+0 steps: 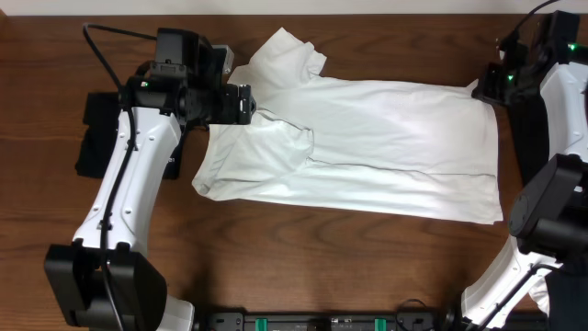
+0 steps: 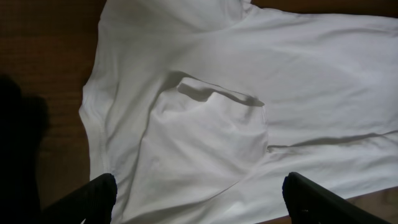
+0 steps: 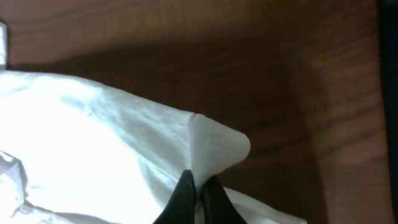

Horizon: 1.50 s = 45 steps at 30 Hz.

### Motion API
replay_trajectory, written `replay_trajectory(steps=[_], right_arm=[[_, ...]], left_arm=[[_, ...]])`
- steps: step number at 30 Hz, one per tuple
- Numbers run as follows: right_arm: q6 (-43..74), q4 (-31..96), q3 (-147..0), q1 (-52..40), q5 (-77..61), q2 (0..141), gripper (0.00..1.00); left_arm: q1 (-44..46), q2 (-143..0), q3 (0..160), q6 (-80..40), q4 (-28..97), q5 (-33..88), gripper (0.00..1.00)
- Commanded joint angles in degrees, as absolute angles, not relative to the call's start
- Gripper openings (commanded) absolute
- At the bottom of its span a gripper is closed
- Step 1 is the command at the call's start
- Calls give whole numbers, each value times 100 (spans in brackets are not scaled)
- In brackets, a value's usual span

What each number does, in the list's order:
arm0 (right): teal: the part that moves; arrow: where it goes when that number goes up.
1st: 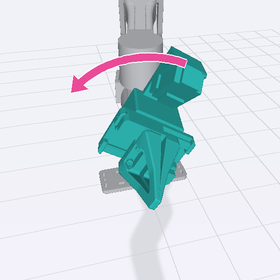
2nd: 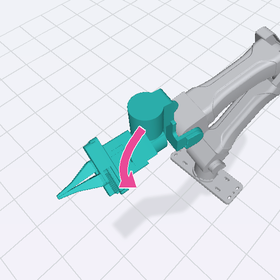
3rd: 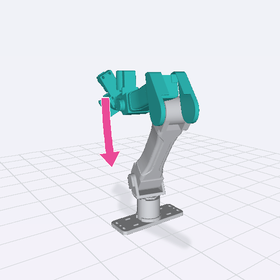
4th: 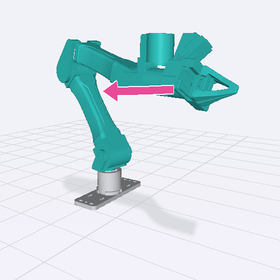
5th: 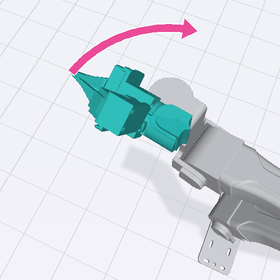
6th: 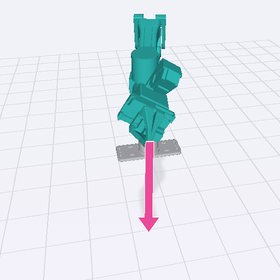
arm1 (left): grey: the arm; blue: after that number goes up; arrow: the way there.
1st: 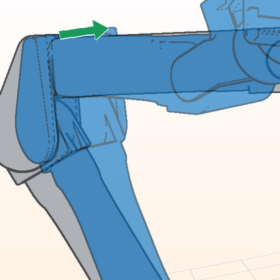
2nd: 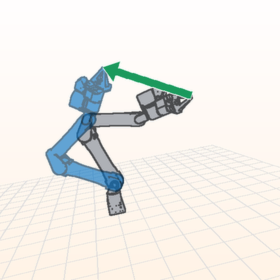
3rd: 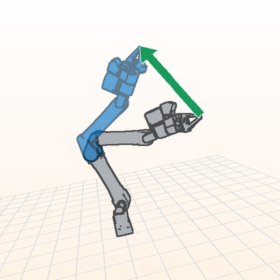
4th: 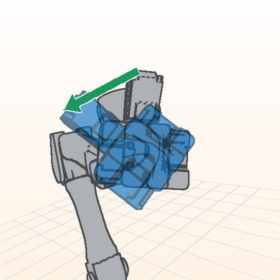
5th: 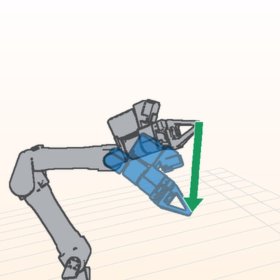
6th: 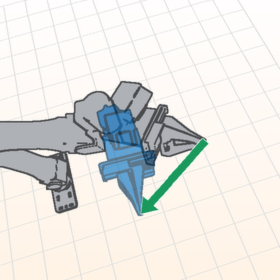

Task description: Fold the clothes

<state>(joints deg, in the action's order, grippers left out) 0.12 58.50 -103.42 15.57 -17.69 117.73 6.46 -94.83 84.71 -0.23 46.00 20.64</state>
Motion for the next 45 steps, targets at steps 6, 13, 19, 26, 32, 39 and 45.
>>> replay_trajectory(steps=[6, 13, 19, 26, 32, 39, 45], right_arm=[[-99, 5780, -9612, 1328, -1328, 11778, 1], [-99, 5419, -9015, 1310, -1323, 11778, 1], [-99, 5557, -8818, 1310, -1007, 11778, 1], [-204, 5959, -8816, 1308, -666, 11778, 1], [-202, 6064, -8816, 1304, -690, 11778, 4], [-200, 5955, -8816, 1304, -1000, 11778, 4], [-202, 5946, -8816, 1299, -989, 11778, 4]], left_arm=[[633, -9419, 8578, -73, 4587, 2099, 87], [633, -9419, 8578, -73, 4584, 2099, 87], [633, -9419, 8578, -73, 4582, 2099, 87], [633, -9419, 8578, -73, 4582, 2099, 87], [633, -9421, 8578, -71, 4563, 2099, 87], [628, -9741, 8628, 598, 4296, 2093, 87], [646, -11045, 9498, 974, 4383, 2099, 87]])
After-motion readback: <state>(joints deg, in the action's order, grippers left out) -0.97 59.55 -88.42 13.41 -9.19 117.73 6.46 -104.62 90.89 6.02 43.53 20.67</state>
